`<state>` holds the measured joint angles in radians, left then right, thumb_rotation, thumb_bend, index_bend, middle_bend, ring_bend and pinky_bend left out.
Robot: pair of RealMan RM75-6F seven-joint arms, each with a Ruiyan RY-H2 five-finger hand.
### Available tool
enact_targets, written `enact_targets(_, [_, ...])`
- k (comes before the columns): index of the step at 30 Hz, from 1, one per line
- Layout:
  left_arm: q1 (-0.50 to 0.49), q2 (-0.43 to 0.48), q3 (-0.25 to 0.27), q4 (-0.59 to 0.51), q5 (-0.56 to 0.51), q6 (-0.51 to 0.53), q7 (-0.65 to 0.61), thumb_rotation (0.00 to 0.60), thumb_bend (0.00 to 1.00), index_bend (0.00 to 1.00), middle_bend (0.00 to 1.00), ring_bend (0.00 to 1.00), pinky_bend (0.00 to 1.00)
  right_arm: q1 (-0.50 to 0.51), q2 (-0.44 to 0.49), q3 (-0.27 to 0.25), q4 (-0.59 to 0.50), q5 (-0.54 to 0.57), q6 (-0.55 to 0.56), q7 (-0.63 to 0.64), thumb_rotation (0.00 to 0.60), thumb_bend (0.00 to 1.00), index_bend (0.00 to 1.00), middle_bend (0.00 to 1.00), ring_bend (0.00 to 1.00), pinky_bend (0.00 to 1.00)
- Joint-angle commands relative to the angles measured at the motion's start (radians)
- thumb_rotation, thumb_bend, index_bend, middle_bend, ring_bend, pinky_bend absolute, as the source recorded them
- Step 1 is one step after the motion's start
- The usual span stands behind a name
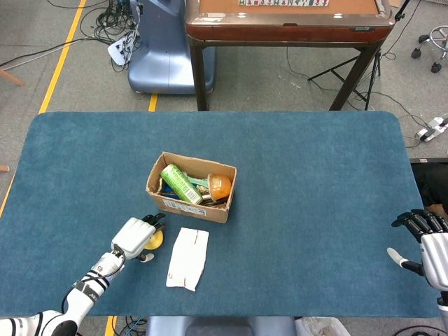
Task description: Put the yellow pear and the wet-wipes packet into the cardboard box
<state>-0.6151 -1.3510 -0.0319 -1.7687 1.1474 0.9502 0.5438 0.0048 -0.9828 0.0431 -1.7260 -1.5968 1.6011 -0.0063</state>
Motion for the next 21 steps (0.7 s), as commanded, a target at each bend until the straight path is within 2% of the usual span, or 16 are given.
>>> enact_targets(1, [-0.005,-0.007,0.004,0.01,-0.007,0.001,0.008,0.6,0.13,0.31,0.12,0.21,0.59,0.0,0.0,0.0,0.0,-0.001,-0.001,0.0,0.6,0.03,0.43,0.35,0.23,0.25])
enact_targets(13, [-0.016,-0.03,0.022,0.048,-0.027,0.01,0.031,0.6,0.13,0.33,0.16,0.26,0.63,0.003,-0.002,0.002,0.002,0.003,-0.009,0.0,0.6,0.03,0.43,0.35,0.23,0.25])
enact_targets(17, [-0.014,-0.038,0.026,0.06,-0.017,0.019,0.026,0.6,0.15,0.36,0.24,0.32,0.67,0.002,-0.002,0.002,0.001,0.002,-0.007,0.0,0.6,0.03,0.43,0.35,0.23,0.25])
enact_targets(21, [-0.011,-0.047,0.032,0.073,-0.011,0.026,0.017,0.6,0.17,0.41,0.38,0.45,0.75,0.001,0.0,0.003,0.001,0.004,-0.007,0.002,0.6,0.03,0.43,0.35,0.23,0.25])
